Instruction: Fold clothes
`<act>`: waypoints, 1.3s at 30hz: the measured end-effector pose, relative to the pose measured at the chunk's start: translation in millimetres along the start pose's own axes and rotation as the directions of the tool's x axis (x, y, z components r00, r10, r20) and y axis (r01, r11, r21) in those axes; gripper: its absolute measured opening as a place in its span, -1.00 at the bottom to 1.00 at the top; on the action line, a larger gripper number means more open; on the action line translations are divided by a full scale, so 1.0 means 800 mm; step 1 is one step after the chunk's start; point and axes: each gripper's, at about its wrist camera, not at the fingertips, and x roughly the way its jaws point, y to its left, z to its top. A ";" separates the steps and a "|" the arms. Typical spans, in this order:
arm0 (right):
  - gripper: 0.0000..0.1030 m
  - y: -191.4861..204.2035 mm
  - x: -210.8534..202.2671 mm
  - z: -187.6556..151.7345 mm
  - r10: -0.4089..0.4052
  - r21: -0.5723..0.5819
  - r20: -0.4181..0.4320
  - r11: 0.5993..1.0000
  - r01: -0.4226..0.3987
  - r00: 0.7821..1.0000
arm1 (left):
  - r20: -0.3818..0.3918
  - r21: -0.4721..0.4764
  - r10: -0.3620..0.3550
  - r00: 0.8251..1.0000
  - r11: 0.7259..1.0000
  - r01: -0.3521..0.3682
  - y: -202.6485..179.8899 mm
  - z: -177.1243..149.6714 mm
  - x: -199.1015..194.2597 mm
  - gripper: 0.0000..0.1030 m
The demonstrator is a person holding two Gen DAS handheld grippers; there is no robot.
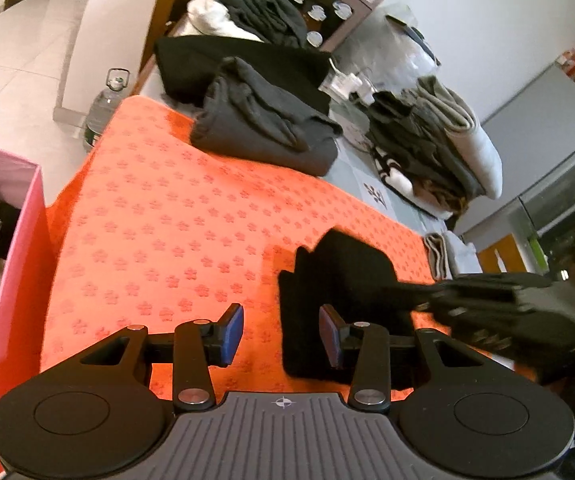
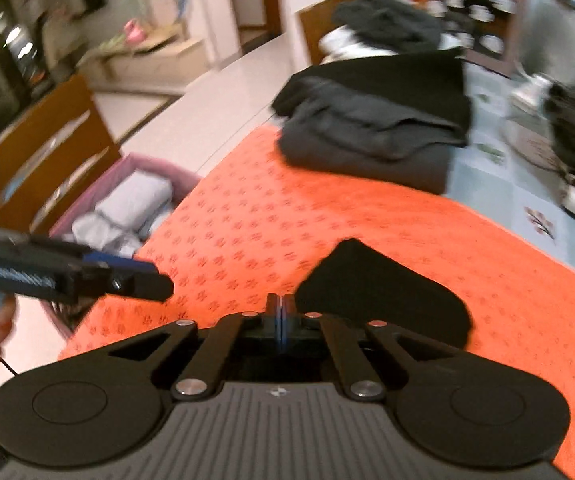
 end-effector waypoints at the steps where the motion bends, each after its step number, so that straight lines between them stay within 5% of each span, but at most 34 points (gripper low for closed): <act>1: -0.97 0.007 0.010 0.001 0.001 -0.029 -0.012 1.000 -0.002 1.000 | 0.005 -0.004 0.003 1.000 1.000 -0.003 0.001 0.000 -0.001 -0.13; 5: -0.93 0.005 0.006 -0.003 0.052 -0.031 -0.005 0.998 -0.052 0.999 | 0.017 0.002 0.011 1.000 1.000 -0.011 -0.002 -0.002 0.000 -0.12; 11: -0.59 -0.030 -0.039 -0.017 0.060 0.019 0.018 0.998 -0.060 0.998 | 0.002 0.060 -0.008 1.000 0.998 0.007 -0.023 0.001 0.019 -0.12; 22: -0.55 -0.103 -0.060 -0.080 -0.065 0.203 -0.002 0.977 0.065 0.998 | -0.107 0.250 -0.107 0.988 0.959 0.131 -0.092 0.005 0.087 -0.27; 28: -0.45 -0.111 -0.050 -0.094 -0.089 0.234 0.005 0.969 0.085 0.996 | -0.151 0.326 -0.042 0.988 0.941 0.089 -0.109 -0.003 0.127 -0.32; 31: -0.44 -0.107 -0.039 -0.092 -0.073 0.227 0.012 0.972 0.068 0.997 | -0.159 0.315 0.012 0.987 0.948 0.039 -0.097 -0.006 0.140 -0.31; 39: -0.43 -0.095 0.008 -0.088 -0.030 0.175 -0.022 0.984 0.033 0.999 | -0.125 0.186 -0.029 0.992 0.981 0.052 -0.067 -0.003 0.143 -0.31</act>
